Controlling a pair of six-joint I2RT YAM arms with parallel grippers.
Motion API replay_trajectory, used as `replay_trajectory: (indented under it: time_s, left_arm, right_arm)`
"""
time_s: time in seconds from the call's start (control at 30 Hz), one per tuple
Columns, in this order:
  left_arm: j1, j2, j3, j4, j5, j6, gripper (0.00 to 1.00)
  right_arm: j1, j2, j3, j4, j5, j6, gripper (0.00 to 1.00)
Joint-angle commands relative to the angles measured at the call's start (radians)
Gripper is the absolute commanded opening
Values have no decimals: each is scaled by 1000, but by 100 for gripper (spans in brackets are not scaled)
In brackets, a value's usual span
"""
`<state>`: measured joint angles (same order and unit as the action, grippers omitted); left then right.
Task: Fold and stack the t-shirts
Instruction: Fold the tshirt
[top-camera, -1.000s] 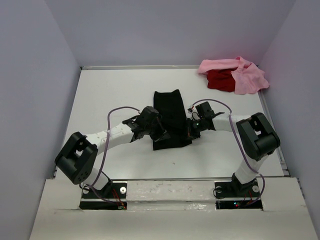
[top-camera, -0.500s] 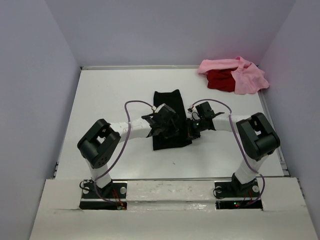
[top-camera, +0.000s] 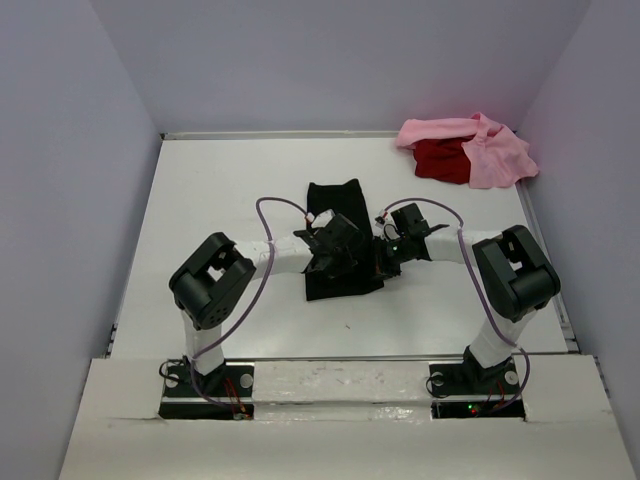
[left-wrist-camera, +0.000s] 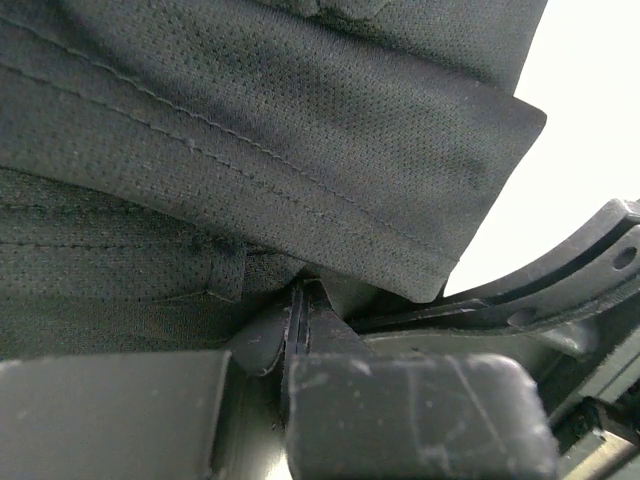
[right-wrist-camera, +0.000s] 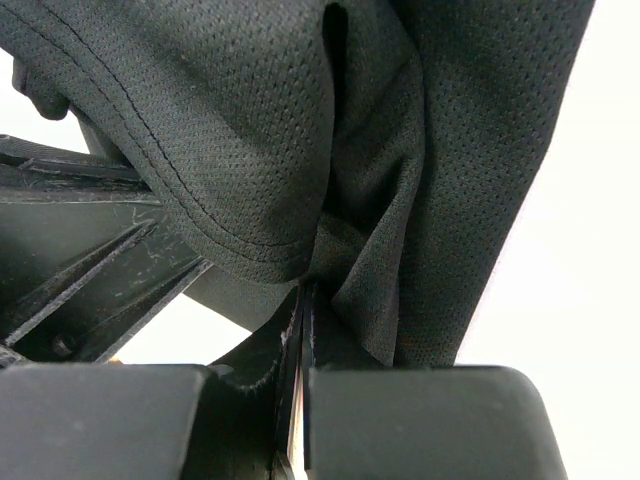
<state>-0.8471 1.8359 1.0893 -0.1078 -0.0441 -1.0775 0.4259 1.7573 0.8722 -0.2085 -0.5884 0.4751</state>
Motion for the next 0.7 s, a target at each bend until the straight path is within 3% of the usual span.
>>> replay_trajectory:
  time_s: [0.0, 0.2, 0.67]
  left_arm:
    - [-9, 13, 40, -75, -112, 27, 0]
    - [-13, 22, 108, -128, -212, 63, 0]
    - [-13, 111, 290, -191, -303, 143, 0]
  right_arm:
    - [7, 1, -16, -20, 30, -32, 0]
    - [7, -5, -30, -17, 30, -32, 0]
    - [7, -24, -55, -15, 24, -27, 0]
